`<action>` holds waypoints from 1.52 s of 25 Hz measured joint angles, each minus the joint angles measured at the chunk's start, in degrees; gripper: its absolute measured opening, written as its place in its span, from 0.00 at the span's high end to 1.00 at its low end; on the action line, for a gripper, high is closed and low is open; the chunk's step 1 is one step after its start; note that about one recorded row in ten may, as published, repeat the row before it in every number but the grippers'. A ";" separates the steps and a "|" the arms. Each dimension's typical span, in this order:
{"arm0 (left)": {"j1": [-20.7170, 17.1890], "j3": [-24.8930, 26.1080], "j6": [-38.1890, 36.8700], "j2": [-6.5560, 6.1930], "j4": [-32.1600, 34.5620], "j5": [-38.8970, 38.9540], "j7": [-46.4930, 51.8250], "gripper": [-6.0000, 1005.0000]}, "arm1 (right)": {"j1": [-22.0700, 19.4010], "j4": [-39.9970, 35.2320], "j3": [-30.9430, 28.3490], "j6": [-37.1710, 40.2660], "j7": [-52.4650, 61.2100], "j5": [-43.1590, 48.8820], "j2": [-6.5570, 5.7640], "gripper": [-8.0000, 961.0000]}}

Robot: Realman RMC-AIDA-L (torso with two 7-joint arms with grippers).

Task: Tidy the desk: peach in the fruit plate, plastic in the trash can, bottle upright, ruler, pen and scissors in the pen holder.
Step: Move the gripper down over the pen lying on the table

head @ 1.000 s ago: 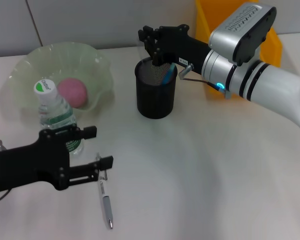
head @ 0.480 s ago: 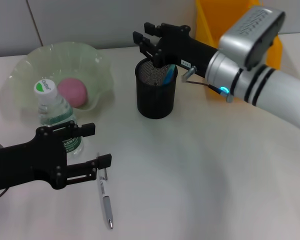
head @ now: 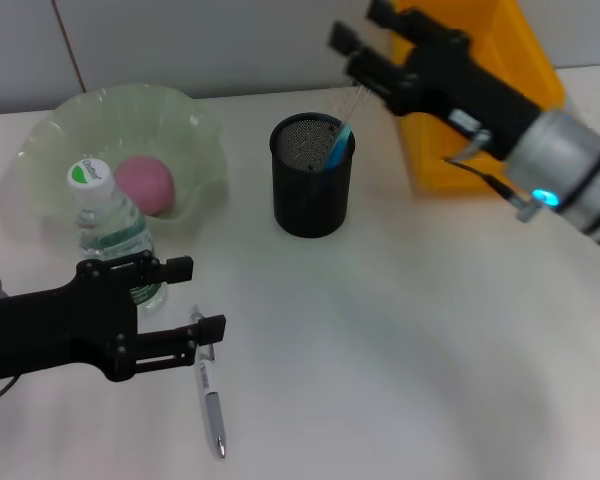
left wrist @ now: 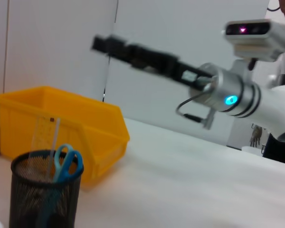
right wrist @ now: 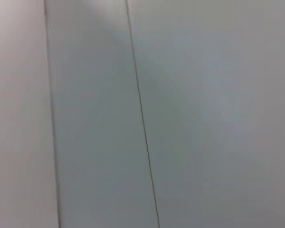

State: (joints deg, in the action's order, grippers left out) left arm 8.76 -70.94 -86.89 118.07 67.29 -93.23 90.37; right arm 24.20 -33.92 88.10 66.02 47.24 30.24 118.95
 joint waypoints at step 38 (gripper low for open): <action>16.75 -14.39 -0.80 0.74 11.50 -38.42 74.60 0.27 | -6.51 1.07 -18.80 15.27 13.51 22.46 -4.30 0.36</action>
State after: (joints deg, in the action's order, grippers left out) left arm 25.51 -85.33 -87.69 118.81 78.78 -131.65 164.97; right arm 17.69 -32.85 69.29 81.29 60.75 52.71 114.64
